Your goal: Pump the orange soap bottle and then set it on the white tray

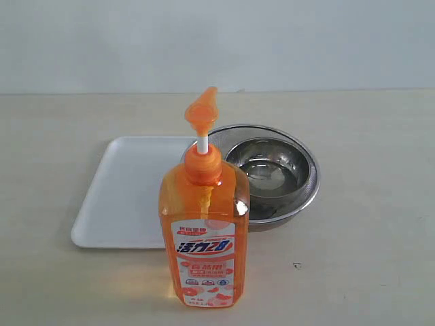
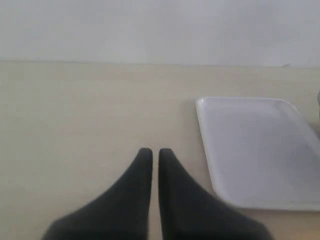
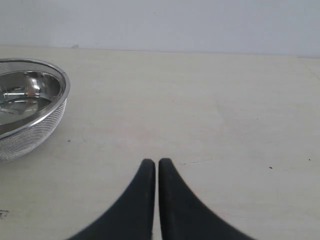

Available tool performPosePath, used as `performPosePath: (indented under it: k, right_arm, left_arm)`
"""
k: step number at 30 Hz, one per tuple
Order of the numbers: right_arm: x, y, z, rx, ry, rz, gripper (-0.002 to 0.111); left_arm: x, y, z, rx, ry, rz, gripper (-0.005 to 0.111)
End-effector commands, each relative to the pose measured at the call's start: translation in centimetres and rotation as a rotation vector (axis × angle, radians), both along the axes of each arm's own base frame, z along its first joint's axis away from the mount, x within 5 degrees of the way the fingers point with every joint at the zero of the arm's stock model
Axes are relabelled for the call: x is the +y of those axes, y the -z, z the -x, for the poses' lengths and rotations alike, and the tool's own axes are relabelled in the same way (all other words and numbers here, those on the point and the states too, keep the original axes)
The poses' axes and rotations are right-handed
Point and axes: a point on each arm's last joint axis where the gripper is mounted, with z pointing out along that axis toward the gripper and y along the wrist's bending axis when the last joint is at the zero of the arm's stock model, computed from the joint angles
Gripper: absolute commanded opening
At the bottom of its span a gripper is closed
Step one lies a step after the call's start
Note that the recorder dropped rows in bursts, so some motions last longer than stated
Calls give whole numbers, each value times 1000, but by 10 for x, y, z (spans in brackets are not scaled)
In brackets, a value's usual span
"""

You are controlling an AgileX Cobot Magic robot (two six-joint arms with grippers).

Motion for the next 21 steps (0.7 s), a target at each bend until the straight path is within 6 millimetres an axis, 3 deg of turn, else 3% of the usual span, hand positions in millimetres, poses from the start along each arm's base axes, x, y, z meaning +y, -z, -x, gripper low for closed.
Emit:
performPosePath:
  k: [1,2,5,7,16,21]
  right_arm:
    - [0,-1,0,-13,-4,-2,0]
    - [0,-1,0,-13,-4,-2,0]
    - [0,-1,0,-13,-4,-2,0]
    - [0,-1,0,-13,-4,-2,0]
    - [0,-1,0,-13,-4,-2,0]
    - [0,-1,0,-13,-4,-2,0]
  left_arm:
    - [-1,-10,-2,-125,-14,165,5]
    - [-1,-17,-2,-188,-20,198,5]
    - [5,-65,6,-507,-42,467,5]
    - [6,-77,10,-563,-38,478,5]
    - [5,-79,10,-570,-35,459,5]
    - [4,-76,9,-526,-25,601,5]
